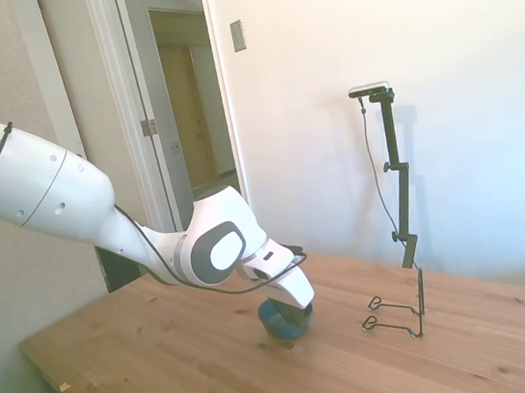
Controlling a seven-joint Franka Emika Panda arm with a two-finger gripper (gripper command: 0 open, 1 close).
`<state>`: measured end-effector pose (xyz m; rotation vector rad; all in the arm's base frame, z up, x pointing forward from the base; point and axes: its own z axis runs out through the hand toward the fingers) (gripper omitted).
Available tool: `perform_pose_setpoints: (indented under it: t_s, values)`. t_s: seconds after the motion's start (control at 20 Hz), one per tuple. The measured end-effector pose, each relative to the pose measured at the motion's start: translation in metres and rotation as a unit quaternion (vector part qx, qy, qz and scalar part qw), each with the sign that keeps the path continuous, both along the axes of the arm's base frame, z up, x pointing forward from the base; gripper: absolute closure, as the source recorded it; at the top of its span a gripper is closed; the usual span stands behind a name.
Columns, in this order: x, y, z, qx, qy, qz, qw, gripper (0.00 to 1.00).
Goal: Unload the bowl
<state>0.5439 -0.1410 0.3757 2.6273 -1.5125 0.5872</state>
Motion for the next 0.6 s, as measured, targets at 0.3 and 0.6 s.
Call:
perform_pose_setpoints:
  t_s: [0.3, 0.6]
  values:
    - [-0.008, -0.002, 0.033, -0.003, -0.034, -0.001, 0.9994, 0.0]
    - [-0.037, 0.021, 0.073, 0.015, -0.062, 0.015, 0.9979, 0.0]
